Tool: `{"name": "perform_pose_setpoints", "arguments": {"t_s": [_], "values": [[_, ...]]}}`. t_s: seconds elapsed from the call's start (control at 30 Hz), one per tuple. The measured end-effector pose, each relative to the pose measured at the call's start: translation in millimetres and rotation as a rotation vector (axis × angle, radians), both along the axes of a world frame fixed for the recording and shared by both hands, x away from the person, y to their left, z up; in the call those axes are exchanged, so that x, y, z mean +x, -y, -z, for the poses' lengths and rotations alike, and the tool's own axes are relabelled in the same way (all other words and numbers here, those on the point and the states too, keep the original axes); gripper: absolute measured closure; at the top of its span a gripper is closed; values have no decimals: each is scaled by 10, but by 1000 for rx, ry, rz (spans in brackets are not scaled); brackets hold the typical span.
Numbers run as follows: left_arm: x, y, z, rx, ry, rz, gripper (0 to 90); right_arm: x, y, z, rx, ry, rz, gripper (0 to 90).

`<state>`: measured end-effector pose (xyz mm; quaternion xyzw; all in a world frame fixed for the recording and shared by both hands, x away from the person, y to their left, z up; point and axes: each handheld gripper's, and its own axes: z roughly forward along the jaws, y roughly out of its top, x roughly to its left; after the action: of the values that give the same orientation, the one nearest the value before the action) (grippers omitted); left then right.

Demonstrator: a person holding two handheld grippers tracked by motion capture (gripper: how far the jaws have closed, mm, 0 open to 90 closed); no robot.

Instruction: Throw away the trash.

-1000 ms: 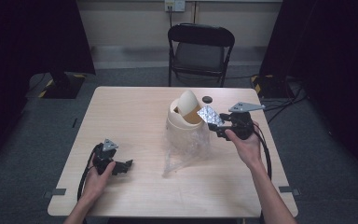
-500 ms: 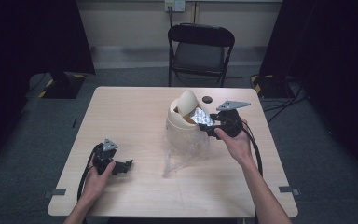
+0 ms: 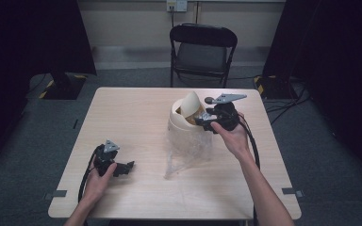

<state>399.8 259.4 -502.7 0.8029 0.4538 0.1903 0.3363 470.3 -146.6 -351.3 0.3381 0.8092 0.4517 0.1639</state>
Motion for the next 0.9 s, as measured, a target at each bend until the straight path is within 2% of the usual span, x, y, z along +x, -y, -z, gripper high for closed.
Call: {"name": "perform_pose_setpoints", "arguments": {"t_s": [0.13,0.4,0.57,0.6,0.67,0.9], "values": [[1,0,0,-1,0,1,0,51,-20,-4,24,-8,5,343],[0,0,0,0,0,0,0,119,-46,46,40,-23,11,343],[0,0,0,0,0,0,0,156,-73,84,27,-25,16,343],[0,0,0,0,0,0,0,152,-99,94,2,-14,23,343],[0,0,0,-1,0,0,0,148,-129,109,-5,-10,24,343],[0,0,0,0,0,0,0,148,-175,136,-13,0,27,337]]}}
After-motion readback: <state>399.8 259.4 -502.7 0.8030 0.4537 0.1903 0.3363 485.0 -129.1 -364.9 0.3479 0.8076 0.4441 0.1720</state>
